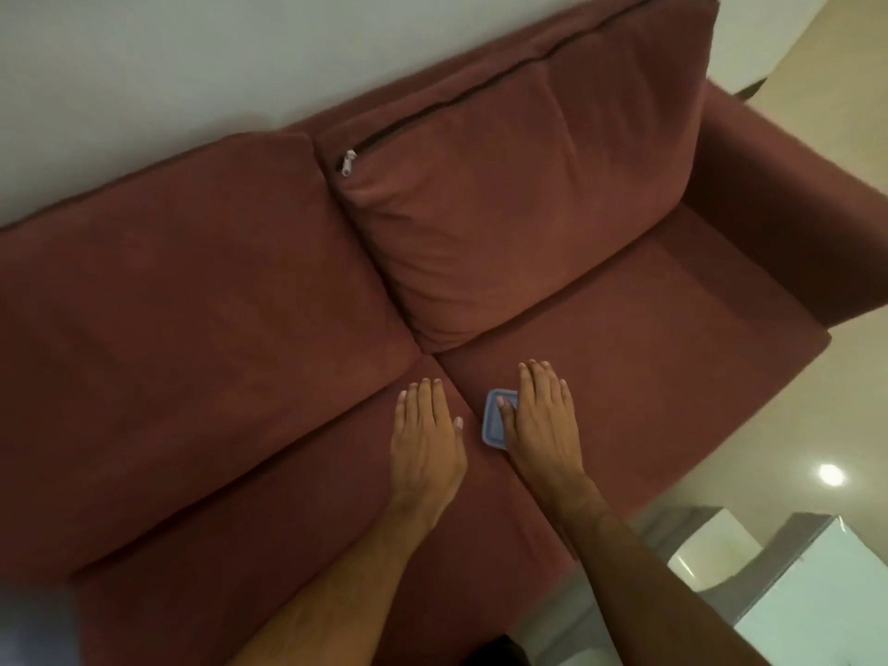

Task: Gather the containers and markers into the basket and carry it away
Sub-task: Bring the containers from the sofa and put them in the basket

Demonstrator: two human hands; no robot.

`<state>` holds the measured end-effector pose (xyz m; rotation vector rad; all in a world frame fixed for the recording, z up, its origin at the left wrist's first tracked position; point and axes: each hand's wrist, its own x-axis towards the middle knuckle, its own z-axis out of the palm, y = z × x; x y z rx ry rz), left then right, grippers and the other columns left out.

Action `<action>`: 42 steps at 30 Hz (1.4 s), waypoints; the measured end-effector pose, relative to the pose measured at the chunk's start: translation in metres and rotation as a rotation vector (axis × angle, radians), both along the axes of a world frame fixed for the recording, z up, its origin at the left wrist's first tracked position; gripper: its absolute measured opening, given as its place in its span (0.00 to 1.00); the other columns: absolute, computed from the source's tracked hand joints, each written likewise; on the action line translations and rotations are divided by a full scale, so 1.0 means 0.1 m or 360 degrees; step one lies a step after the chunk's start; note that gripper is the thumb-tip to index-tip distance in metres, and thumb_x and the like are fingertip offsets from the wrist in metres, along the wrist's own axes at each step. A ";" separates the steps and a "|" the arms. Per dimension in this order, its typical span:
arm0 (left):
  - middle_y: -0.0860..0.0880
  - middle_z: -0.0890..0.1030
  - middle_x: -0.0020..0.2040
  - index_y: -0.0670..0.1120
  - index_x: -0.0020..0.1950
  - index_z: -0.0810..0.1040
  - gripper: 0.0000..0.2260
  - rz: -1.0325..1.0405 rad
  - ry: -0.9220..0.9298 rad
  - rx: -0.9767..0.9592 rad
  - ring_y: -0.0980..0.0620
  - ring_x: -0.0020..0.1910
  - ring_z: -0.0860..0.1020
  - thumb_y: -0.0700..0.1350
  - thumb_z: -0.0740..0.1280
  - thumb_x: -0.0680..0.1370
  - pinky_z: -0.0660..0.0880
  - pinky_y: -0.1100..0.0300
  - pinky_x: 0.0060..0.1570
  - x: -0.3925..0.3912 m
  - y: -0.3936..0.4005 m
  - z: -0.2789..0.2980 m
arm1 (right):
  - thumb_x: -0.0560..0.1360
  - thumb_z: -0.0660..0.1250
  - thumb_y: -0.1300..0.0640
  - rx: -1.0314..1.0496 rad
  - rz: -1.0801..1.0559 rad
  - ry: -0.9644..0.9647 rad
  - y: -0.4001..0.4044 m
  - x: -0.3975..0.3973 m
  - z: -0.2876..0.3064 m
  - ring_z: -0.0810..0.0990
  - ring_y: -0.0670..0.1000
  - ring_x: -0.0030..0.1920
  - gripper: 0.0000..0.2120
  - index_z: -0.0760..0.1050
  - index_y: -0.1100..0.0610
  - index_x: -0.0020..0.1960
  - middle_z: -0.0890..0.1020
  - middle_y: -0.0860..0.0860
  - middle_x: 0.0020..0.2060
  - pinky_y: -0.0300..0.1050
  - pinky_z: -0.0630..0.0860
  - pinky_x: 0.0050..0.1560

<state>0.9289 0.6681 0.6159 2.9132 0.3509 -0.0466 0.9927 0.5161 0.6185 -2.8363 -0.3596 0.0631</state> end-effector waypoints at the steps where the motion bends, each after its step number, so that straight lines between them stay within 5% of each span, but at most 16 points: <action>1: 0.38 0.72 0.75 0.36 0.77 0.66 0.26 0.0025 0.0029 -0.0020 0.42 0.75 0.69 0.49 0.62 0.82 0.63 0.46 0.78 0.11 -0.08 -0.13 | 0.83 0.52 0.46 -0.0003 -0.0022 0.0034 -0.07 0.11 -0.16 0.71 0.63 0.74 0.29 0.70 0.66 0.73 0.75 0.62 0.71 0.64 0.72 0.71; 10: 0.41 0.74 0.72 0.38 0.76 0.67 0.25 0.0138 0.0311 -0.0154 0.42 0.72 0.72 0.49 0.62 0.81 0.66 0.47 0.76 0.73 -0.60 -1.29 | 0.83 0.63 0.51 0.0229 -0.0296 0.0532 -0.36 0.40 -1.47 0.70 0.63 0.73 0.27 0.65 0.66 0.76 0.71 0.62 0.73 0.61 0.74 0.67; 14: 0.43 0.73 0.72 0.41 0.77 0.65 0.25 0.0261 0.0469 -0.0378 0.44 0.69 0.74 0.51 0.61 0.83 0.73 0.49 0.68 0.81 -0.76 -1.58 | 0.85 0.60 0.53 0.0355 -0.0399 0.0701 -0.37 0.32 -1.74 0.69 0.63 0.69 0.28 0.59 0.65 0.79 0.67 0.63 0.73 0.58 0.73 0.67; 18: 0.42 0.69 0.76 0.40 0.80 0.59 0.28 0.0332 0.0564 -0.0583 0.44 0.73 0.70 0.50 0.62 0.84 0.67 0.52 0.72 0.83 -0.89 -1.64 | 0.84 0.61 0.60 0.0378 -0.0408 0.0762 -0.39 0.28 -1.78 0.69 0.64 0.67 0.29 0.55 0.65 0.80 0.65 0.64 0.72 0.60 0.72 0.68; 30: 0.40 0.76 0.69 0.40 0.75 0.68 0.24 0.0419 0.0118 -0.0545 0.42 0.67 0.75 0.46 0.66 0.81 0.71 0.46 0.69 0.47 -0.50 -0.66 | 0.77 0.64 0.68 0.0597 -0.0348 0.0454 -0.03 0.08 -0.71 0.71 0.62 0.65 0.32 0.58 0.65 0.79 0.69 0.62 0.70 0.57 0.74 0.65; 42: 0.41 0.73 0.67 0.38 0.77 0.64 0.25 0.0330 -0.0453 -0.0749 0.43 0.65 0.73 0.42 0.64 0.82 0.71 0.51 0.64 -1.07 0.83 0.66 | 0.81 0.60 0.60 0.0803 -0.0112 -0.0112 1.21 -1.28 0.60 0.75 0.63 0.64 0.26 0.64 0.68 0.77 0.74 0.63 0.69 0.54 0.72 0.66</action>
